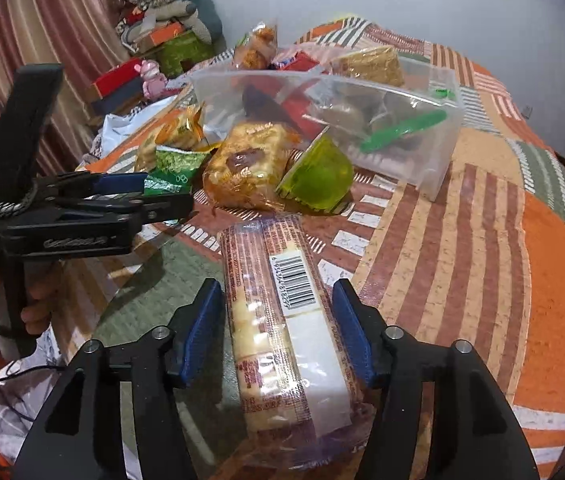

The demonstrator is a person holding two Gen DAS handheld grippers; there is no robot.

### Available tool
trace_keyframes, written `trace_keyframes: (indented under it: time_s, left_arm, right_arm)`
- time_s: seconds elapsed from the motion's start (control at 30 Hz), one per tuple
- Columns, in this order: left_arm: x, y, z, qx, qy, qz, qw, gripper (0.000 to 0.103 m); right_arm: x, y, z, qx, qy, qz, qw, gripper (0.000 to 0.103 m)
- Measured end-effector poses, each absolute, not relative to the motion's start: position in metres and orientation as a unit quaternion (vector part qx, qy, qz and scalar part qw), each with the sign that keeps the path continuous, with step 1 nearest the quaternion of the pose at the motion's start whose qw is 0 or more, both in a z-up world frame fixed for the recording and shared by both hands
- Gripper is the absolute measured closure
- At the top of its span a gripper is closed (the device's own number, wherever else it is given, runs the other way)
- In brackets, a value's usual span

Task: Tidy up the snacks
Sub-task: 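Grasp the green pea bag with the left gripper while the right grasps the long biscuit roll, then carry the pea bag and biscuit roll over the clear box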

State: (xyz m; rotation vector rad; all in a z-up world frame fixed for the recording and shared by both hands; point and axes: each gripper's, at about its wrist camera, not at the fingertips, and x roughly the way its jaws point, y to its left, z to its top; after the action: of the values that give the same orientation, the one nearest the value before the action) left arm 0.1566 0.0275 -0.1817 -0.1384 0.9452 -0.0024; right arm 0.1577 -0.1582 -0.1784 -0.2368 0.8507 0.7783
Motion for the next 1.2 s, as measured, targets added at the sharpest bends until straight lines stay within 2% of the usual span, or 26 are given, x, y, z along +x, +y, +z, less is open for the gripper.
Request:
trace_keyframes:
  time_s: [0.07, 0.13, 0.27, 0.4, 0.8, 1.2]
  left_arm:
    - [0.157, 0.025, -0.184, -0.061, 0.449, -0.007, 0.892, 0.028]
    - [0.156, 0.024, -0.186, -0.06, 0.444, -0.009, 0.894, 0.028]
    - [0.151, 0.025, -0.185, -0.058, 0.439, -0.019, 0.897, 0.047]
    - [0.142, 0.023, -0.182, -0.053, 0.432, -0.025, 0.9, 0.054]
    - [0.116, 0.025, -0.148, -0.07, 0.392, -0.031, 0.917, 0.057]
    - [0.131, 0.015, -0.097, -0.068, 0.335, -0.052, 0.938, 0.057]
  right_arm:
    - [0.154, -0.163, -0.177, -0.111, 0.396, 0.362, 0.836, 0.06]
    - [0.154, -0.17, -0.177, -0.101, 0.397, 0.357, 0.84, 0.06]
    - [0.153, -0.183, -0.174, -0.085, 0.395, 0.34, 0.85, 0.06]
    - [0.151, -0.193, -0.168, -0.064, 0.389, 0.33, 0.858, 0.06]
    - [0.154, -0.211, -0.127, -0.033, 0.336, 0.307, 0.89, 0.06]
    - [0.171, -0.213, -0.093, -0.018, 0.29, 0.29, 0.912, 0.06]
